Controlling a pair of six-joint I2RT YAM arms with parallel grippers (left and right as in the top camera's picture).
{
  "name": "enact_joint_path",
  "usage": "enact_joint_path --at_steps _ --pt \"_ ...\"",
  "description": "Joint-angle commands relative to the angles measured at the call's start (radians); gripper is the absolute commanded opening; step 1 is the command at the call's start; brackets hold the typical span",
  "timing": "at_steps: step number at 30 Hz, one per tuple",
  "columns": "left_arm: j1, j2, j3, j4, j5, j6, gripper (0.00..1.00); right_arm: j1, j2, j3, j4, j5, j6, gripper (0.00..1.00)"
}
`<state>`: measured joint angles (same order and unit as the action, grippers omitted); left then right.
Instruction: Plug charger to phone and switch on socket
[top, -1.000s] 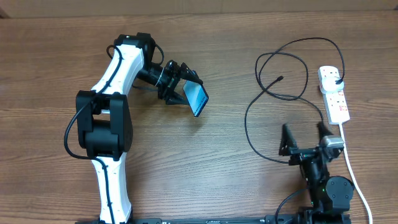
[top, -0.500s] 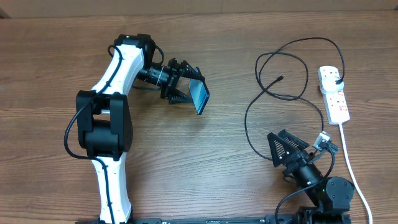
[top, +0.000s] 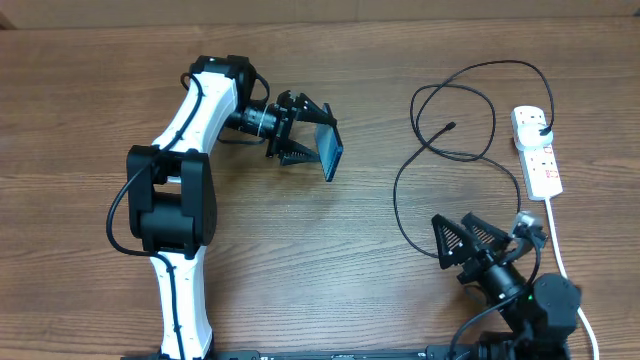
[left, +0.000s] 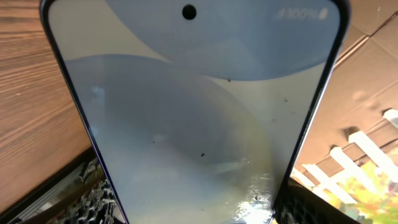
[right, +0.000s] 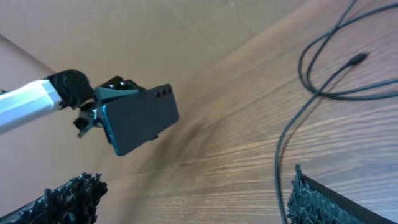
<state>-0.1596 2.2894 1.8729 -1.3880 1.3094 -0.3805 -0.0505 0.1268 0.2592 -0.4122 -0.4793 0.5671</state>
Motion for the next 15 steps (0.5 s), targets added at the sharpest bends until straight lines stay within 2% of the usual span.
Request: enact_joint_path --at_steps 1,4,8,15 --pt "-0.013 0.003 0.029 -0.002 0.071 0.030 0.63 0.017 0.119 0.147 -0.052 0.034 -0.080 0.99" --pt "-0.013 0.003 0.029 -0.002 0.071 0.031 0.63 0.048 0.253 0.269 -0.093 0.034 -0.095 0.99" --pt "-0.013 0.003 0.029 -0.002 0.071 0.037 0.63 0.187 0.508 0.480 -0.122 0.049 -0.128 0.99" --pt "-0.013 0.003 0.029 0.002 0.071 0.038 0.64 0.481 0.778 0.624 -0.124 0.351 -0.127 0.99"
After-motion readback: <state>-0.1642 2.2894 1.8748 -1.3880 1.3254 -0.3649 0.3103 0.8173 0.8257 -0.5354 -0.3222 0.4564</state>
